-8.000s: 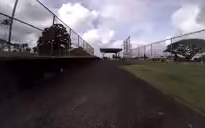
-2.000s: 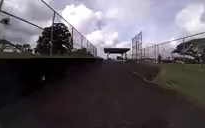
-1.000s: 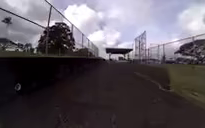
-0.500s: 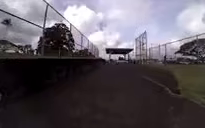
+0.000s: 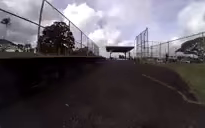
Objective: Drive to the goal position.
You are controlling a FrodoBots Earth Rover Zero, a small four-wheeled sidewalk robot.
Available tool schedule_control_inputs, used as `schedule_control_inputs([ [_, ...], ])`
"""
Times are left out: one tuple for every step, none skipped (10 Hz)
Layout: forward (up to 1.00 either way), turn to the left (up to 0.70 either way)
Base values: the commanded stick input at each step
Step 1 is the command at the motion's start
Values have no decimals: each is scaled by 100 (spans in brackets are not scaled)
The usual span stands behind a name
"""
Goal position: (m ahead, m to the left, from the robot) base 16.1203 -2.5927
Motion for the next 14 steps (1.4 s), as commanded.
schedule_control_inputs([
  [85,0],
  [85,0],
  [85,0],
  [85,0],
  [85,0],
  [85,0],
  [85,0],
  [85,0],
  [85,0],
  [85,0],
  [85,0],
  [85,0],
  [85,0],
  [85,-3],
])
